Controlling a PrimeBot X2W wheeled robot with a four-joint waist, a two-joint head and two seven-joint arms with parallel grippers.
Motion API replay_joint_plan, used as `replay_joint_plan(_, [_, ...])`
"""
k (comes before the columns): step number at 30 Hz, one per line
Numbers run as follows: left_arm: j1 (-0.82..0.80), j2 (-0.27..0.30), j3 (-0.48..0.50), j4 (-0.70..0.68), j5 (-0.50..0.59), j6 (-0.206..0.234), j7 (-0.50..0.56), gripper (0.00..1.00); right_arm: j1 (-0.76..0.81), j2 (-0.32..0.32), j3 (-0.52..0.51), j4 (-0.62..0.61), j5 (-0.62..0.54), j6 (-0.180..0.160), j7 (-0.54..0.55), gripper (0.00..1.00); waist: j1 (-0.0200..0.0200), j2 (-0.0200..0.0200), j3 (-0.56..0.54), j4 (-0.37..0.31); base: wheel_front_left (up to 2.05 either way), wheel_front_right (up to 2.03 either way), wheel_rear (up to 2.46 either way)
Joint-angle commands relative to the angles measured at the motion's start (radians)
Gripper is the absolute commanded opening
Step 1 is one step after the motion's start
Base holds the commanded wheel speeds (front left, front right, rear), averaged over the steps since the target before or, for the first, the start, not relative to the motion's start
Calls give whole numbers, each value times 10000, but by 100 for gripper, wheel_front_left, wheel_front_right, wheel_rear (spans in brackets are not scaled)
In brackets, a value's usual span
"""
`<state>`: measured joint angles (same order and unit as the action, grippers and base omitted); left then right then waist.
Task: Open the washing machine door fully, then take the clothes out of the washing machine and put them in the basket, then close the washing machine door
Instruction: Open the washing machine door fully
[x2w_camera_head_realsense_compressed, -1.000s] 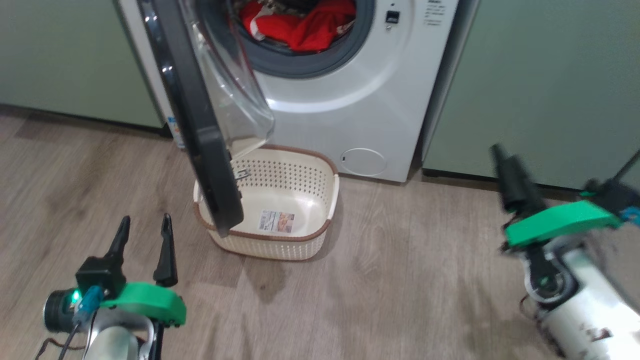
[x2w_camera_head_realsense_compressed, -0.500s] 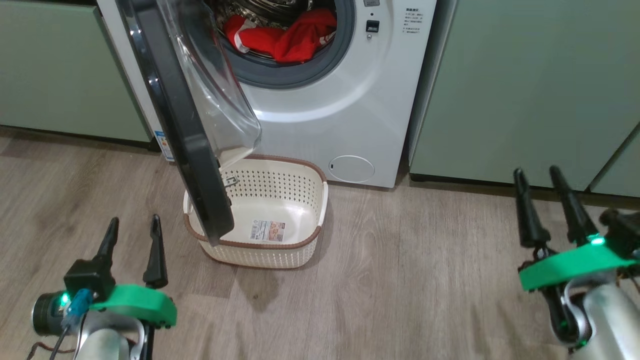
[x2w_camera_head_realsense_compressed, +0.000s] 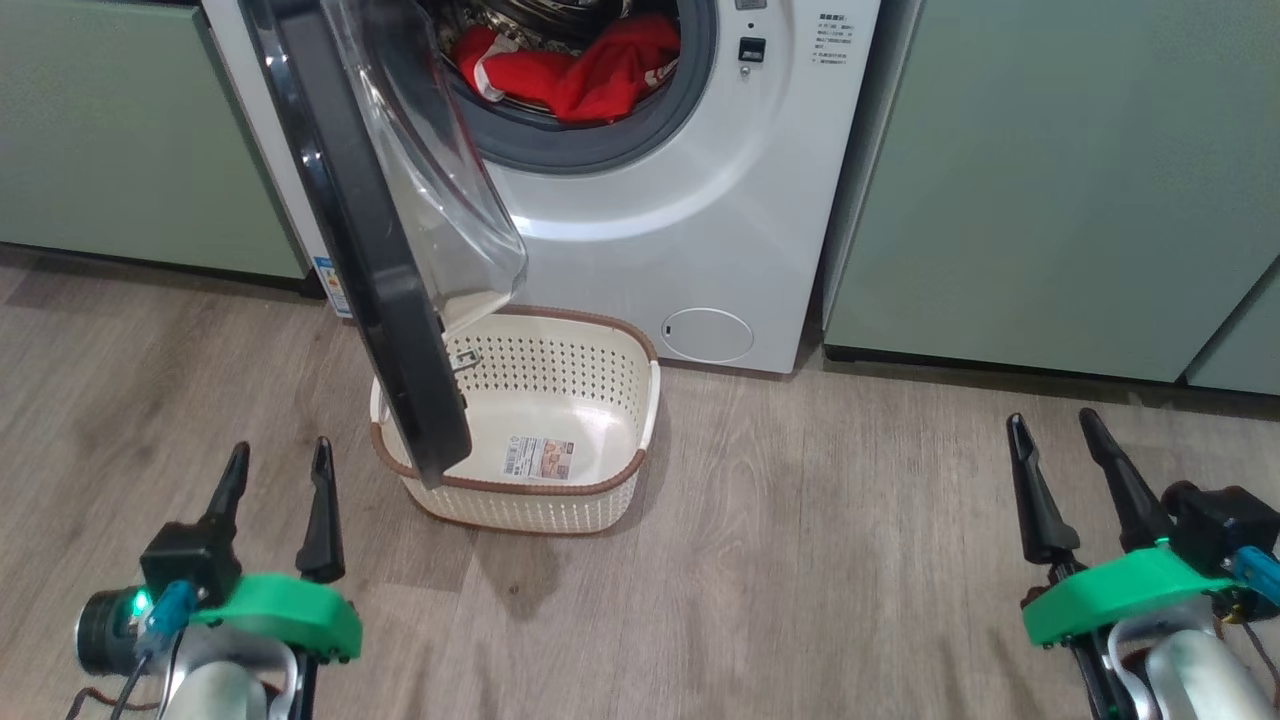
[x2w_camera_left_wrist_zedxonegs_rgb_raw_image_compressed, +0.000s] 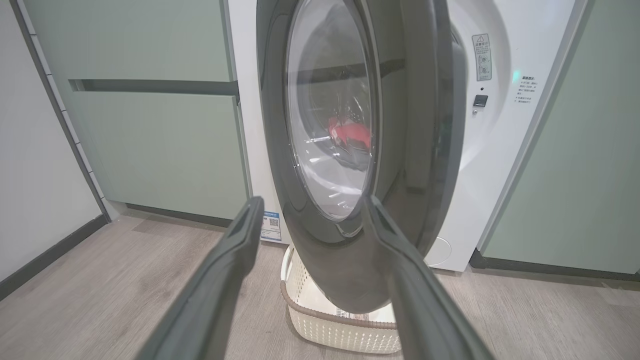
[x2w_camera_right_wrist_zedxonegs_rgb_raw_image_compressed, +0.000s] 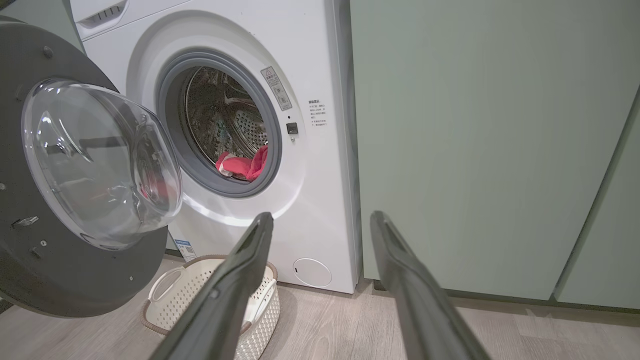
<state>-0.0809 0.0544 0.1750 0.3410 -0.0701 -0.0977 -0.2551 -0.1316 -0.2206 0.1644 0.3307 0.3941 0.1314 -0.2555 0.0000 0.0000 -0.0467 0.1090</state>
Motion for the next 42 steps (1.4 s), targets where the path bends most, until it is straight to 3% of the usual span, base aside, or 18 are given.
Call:
replay_joint_plan(1, [-300, 74, 258, -261, 132, -51, -67, 100, -169, -66, 63, -301, -127, -7, -62, 100, 0, 0, 17, 8, 0, 0, 0])
replay_joint_plan(20, [-279, 27, 327, -261, 222, -115, -67, 100, -63, 75, -66, -343, -387, -7, -62, 100, 0, 0, 3, 95, 0, 0, 0])
replay_joint_plan(21, [-277, 24, 325, -263, 183, -127, -67, 67, -64, 80, -71, -337, -385, -7, -62, 100, 0, 0, 2, 98, 0, 0, 0])
replay_joint_plan(22, [-276, 19, 348, -287, 97, -140, -67, 17, -63, 89, -74, -332, -379, -7, -62, 100, 0, 0, -1, 97, 0, 0, 0])
replay_joint_plan(23, [-273, 14, 387, -325, -9, -154, -67, 0, -61, 95, -75, -330, -372, -7, -62, 100, 0, 0, -4, 97, 0, 0, 0])
replay_joint_plan(33, [-1471, -4, 1839, -1415, -1164, 398, -67, 0, 76, 169, -132, -258, -330, -7, -62, 100, 0, 0, -50, 214, 0, 0, 0])
replay_joint_plan(42, [-4149, 79, 1133, -3294, -1350, 778, 971, 0, 73, 208, -138, -209, -296, -7, -62, 100, 0, 0, -23, 269, 0, 0, 0])
